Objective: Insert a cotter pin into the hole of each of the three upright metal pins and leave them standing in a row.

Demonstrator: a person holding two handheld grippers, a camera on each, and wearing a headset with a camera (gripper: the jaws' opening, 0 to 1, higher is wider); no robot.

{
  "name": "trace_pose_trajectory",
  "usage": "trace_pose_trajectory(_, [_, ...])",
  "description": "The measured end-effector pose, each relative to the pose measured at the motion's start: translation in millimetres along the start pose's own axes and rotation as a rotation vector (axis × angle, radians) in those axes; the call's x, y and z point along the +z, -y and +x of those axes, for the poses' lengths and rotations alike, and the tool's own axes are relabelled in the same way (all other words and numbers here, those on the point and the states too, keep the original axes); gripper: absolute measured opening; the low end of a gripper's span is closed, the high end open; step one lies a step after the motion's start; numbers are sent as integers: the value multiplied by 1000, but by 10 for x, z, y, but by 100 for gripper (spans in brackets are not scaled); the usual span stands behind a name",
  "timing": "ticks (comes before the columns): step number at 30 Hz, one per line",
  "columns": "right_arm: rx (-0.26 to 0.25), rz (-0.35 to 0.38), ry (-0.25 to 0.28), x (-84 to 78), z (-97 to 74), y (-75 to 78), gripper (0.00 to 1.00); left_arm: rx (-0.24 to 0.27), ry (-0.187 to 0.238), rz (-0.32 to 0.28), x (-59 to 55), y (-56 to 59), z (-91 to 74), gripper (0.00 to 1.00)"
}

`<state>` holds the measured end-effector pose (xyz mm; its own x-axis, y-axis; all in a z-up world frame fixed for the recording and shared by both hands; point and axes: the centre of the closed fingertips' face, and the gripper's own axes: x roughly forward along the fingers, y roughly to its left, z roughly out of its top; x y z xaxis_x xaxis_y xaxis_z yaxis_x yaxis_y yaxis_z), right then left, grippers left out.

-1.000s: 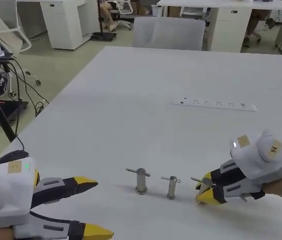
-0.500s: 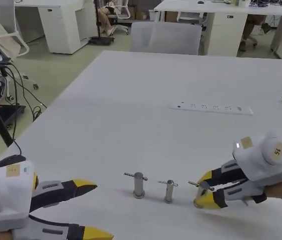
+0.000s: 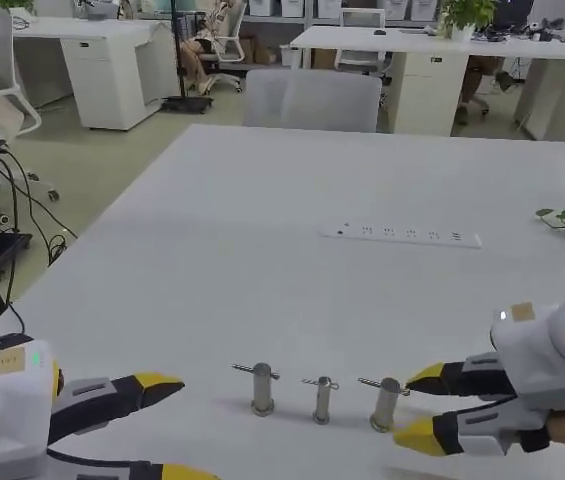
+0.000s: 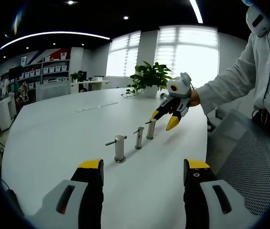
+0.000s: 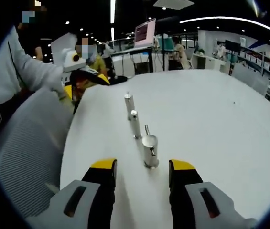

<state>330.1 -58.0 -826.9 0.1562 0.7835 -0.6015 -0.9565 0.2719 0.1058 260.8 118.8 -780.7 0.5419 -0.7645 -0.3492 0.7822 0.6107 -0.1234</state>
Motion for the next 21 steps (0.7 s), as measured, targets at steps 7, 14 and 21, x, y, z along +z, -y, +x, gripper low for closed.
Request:
trace_pose_trajectory(7, [-67,95,15,-94,-102,-139,53,13,6,7,12,37,-2,68])
trace_pose_trajectory(14, [-123,114,41,-119,-238,-314,64,36,18,-5,30,48,-26,70])
trace_pose_trajectory(21, [-158,95,26,-169,-377,-450,66,47,19,9,62,92,-52,71])
